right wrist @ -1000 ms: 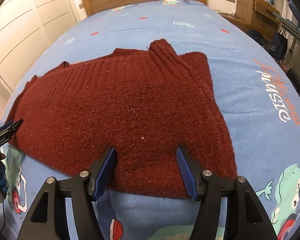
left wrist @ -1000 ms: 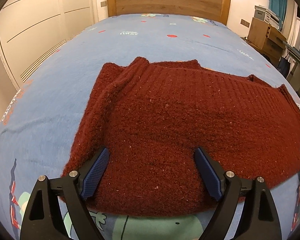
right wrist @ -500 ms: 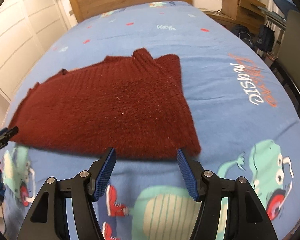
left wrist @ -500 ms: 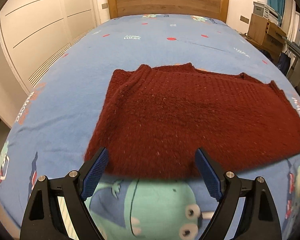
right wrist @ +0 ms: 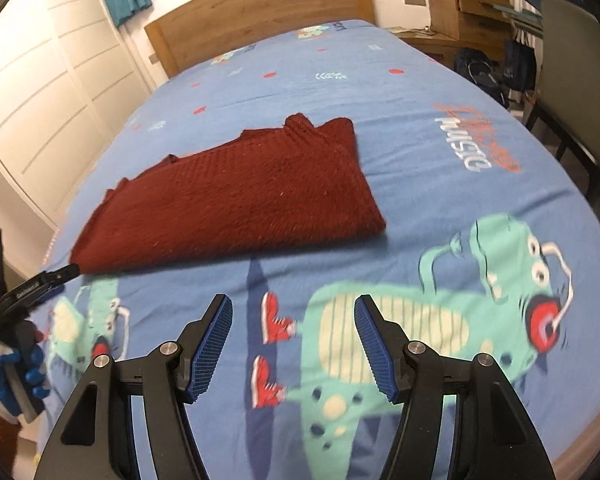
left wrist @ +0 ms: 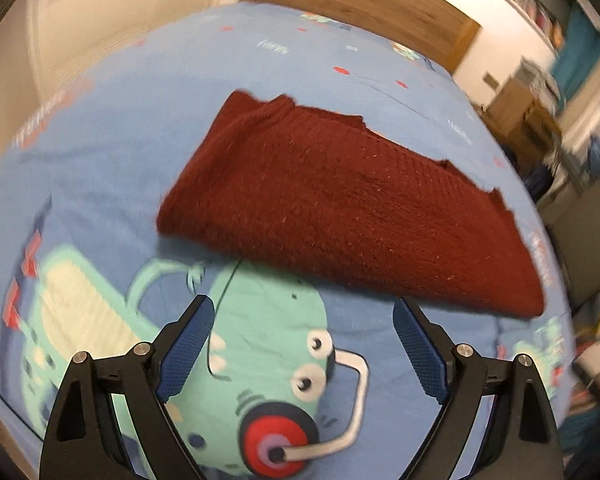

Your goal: Fold small clothes

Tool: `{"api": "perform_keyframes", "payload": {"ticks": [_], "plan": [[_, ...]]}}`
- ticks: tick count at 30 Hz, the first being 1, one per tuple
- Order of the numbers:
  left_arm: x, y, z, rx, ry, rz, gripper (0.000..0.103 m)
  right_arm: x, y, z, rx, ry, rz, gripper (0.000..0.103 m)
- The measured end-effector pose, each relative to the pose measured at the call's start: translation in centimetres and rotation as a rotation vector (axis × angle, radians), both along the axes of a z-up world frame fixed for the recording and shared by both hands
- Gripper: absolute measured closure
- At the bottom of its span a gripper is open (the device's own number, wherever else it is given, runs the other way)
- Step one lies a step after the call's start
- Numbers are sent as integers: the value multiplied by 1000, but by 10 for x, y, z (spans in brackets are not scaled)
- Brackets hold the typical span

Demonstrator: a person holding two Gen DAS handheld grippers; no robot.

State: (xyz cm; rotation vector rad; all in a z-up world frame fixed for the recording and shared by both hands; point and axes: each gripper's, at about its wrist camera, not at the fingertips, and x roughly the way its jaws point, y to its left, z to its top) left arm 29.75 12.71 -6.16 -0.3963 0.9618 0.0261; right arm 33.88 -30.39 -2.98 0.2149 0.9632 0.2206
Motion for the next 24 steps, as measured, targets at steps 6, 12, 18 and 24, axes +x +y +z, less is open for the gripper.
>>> {"api": "perform_keyframes", "payload": {"ticks": [6,12,18,24], "plan": [[-9,40,-22,-215,42,130,14,-33,3,-3,71,15,-5,38],[-5,66,-39,-376,24,229,14,-51,12,-8,76,40,29,38],[14,76,-59,-475,-35,293,15,-50,12,-13,64,62,49,38],[46,94,-67,-594,-128,353,15,-36,10,-16,77,69,56,38]]}}
